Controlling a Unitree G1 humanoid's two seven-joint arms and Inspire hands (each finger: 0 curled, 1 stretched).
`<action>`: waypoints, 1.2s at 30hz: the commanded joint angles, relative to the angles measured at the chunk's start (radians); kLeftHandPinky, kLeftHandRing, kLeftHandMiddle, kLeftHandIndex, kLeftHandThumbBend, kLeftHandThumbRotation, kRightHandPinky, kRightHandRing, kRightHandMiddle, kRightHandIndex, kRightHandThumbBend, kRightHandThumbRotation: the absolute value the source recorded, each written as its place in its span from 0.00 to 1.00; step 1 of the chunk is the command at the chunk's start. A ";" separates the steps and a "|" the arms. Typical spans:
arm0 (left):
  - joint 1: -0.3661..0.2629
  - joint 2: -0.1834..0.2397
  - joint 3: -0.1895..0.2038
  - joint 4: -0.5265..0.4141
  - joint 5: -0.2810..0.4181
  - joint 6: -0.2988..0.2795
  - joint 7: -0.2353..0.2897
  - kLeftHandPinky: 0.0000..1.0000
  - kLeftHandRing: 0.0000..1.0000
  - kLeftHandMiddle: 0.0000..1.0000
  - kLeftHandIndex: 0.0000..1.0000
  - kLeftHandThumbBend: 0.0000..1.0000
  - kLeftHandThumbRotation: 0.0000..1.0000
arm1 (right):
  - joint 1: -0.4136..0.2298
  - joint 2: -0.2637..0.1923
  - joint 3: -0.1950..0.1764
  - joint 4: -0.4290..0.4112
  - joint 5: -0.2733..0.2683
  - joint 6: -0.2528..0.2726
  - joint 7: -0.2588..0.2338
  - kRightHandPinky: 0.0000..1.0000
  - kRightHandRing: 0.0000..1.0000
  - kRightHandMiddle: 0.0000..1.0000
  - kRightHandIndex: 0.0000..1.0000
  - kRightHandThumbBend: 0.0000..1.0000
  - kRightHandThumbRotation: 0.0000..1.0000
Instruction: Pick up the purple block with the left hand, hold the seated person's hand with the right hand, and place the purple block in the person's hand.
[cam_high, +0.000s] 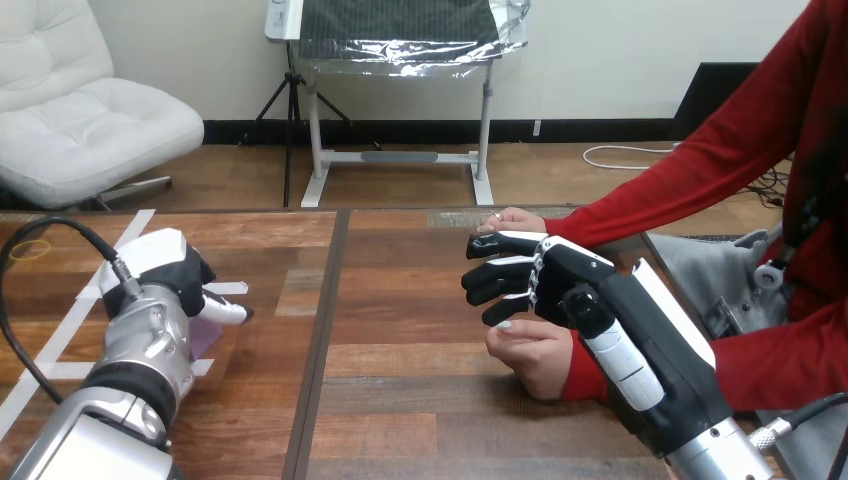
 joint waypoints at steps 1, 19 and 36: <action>-0.082 0.006 0.017 -0.041 -0.010 -0.021 0.036 0.61 0.68 0.70 0.72 0.69 0.31 | -0.034 0.000 -0.015 -0.044 0.012 -0.014 -0.003 0.60 0.67 0.68 0.75 0.88 0.95; -0.091 0.002 0.054 -0.050 -0.050 -0.036 0.037 0.58 0.65 0.69 0.74 0.68 0.29 | -0.040 0.000 -0.015 -0.032 0.008 -0.011 -0.004 0.61 0.67 0.68 0.75 0.86 0.95; -0.099 0.001 0.065 -0.064 -0.058 -0.040 0.048 0.51 0.57 0.61 0.63 0.69 0.29 | -0.045 0.005 -0.016 -0.022 0.004 -0.014 -0.010 0.60 0.66 0.68 0.75 0.81 0.95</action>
